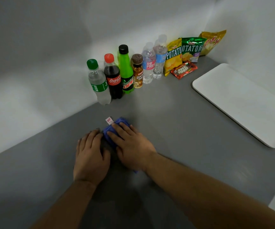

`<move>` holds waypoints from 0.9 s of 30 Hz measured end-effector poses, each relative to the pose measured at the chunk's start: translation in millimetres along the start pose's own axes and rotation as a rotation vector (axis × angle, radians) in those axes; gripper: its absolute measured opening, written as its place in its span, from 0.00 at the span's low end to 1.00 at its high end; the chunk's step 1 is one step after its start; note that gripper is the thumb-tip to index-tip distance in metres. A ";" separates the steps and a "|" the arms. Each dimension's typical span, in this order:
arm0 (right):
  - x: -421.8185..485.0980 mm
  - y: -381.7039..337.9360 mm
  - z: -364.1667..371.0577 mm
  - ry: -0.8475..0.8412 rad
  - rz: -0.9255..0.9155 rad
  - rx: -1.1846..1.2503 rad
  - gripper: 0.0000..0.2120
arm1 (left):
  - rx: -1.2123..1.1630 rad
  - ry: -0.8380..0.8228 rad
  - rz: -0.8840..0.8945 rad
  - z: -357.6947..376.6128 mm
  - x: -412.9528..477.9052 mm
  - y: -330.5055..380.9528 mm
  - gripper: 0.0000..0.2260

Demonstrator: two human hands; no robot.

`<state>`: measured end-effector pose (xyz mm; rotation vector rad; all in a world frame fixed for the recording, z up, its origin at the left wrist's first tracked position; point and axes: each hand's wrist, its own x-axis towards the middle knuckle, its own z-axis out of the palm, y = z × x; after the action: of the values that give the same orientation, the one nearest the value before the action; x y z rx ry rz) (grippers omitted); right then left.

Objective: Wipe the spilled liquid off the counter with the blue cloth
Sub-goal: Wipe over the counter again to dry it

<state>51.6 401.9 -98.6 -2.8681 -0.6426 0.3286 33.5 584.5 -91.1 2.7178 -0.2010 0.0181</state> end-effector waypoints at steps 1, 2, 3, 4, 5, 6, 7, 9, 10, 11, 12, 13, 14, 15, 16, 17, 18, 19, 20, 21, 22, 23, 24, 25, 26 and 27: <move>2.9 8.5 -4.1 0.000 -0.022 -0.014 0.31 | 0.004 -0.002 -0.003 -0.1 -0.2 0.6 0.27; 4.2 19.8 -9.3 0.009 -0.022 -0.028 0.31 | 0.010 -0.003 -0.003 -0.3 -0.6 1.0 0.28; 5.3 33.3 -15.5 0.025 -0.001 -0.030 0.30 | 0.014 -0.003 -0.002 -0.5 -0.8 1.3 0.28; 5.9 48.2 -21.6 0.048 0.040 -0.022 0.30 | 0.015 -0.002 0.001 -0.9 -1.2 1.3 0.28; 6.0 64.0 -27.7 0.075 0.094 -0.016 0.30 | 0.014 0.002 0.002 -1.3 -1.1 1.6 0.27; 5.3 80.0 -32.8 0.099 0.154 -0.017 0.31 | 0.012 0.006 -0.001 -1.6 -0.8 2.2 0.27; 3.9 95.4 -36.8 0.113 0.215 -0.018 0.31 | 0.012 0.013 -0.003 -1.6 -0.5 2.7 0.27; 0.6 120.5 -41.7 0.115 0.330 -0.003 0.30 | 0.022 0.033 0.003 -0.7 0.2 3.8 0.27; -0.8 127.5 -42.3 0.110 0.386 0.009 0.30 | 0.029 0.039 0.006 -0.2 0.3 4.2 0.26; -1.8 130.6 -41.5 0.106 0.432 0.019 0.30 | 0.035 0.040 0.007 0.1 0.0 4.1 0.26; -2.8 130.3 -39.9 0.105 0.461 0.027 0.30 | 0.039 0.037 0.007 -0.1 -0.3 3.7 0.26; -5.3 127.4 -37.8 0.105 0.477 0.032 0.30 | 0.041 0.032 0.005 -0.5 -0.6 3.4 0.27; -10.0 123.1 -35.1 0.107 0.477 0.033 0.30 | 0.040 0.029 0.003 -1.3 -1.1 2.9 0.27; -17.3 117.9 -31.9 0.109 0.463 0.032 0.30 | 0.038 0.028 0.000 -1.7 -1.3 2.8 0.27; -27.7 111.9 -28.1 0.109 0.437 0.031 0.30 | 0.038 0.028 -0.002 -2.0 -1.4 3.1 0.27; -41.0 104.7 -24.1 0.109 0.401 0.028 0.30 | 0.038 0.027 -0.003 -2.2 -1.9 3.8 0.27; -56.5 95.9 -20.0 0.109 0.360 0.020 0.30 | 0.036 0.024 -0.004 -2.7 -2.5 4.9 0.28; -73.4 85.6 -16.0 0.110 0.321 0.014 0.31 | 0.030 0.020 -0.007 -3.4 -3.2 5.9 0.28; -91.0 74.7 -12.2 0.107 0.284 0.012 0.31 | 0.026 0.015 -0.007 -4.3 -4.1 6.6 0.28; -108.7 64.4 -8.0 0.095 0.252 0.010 0.31 | 0.025 0.003 -0.007 -5.1 -5.0 6.9 0.28; -126.0 55.3 -2.9 0.076 0.227 0.004 0.31 | 0.029 -0.015 -0.008 -5.6 -6.0 7.0 0.28; -142.7 47.9 2.4 0.049 0.210 -0.008 0.31 | 0.036 -0.034 -0.013 -5.7 -7.0 8.1 0.27; -158.5 41.8 7.0 0.015 0.198 -0.018 0.31 | 0.041 -0.049 -0.020 -5.8 -9.3 9.9 0.26; -174.1 36.6 11.1 -0.014 0.192 -0.020 0.31 | 0.039 -0.057 -0.024 -5.7 -12.8 13.8 0.25; -188.3 33.0 14.7 -0.025 0.190 -0.019 0.31 | 0.031 -0.056 -0.019 -5.9 -16.7 20.2 0.25; -202.0 30.2 17.8 -0.028 0.190 -0.018 0.31 | 0.023 -0.054 0.000 -5.8 -22.1 29.1 0.25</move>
<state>-119.0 288.9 -87.3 -2.9535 -0.3789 0.3921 7.6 563.6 -75.0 2.7433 -0.2178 -0.0532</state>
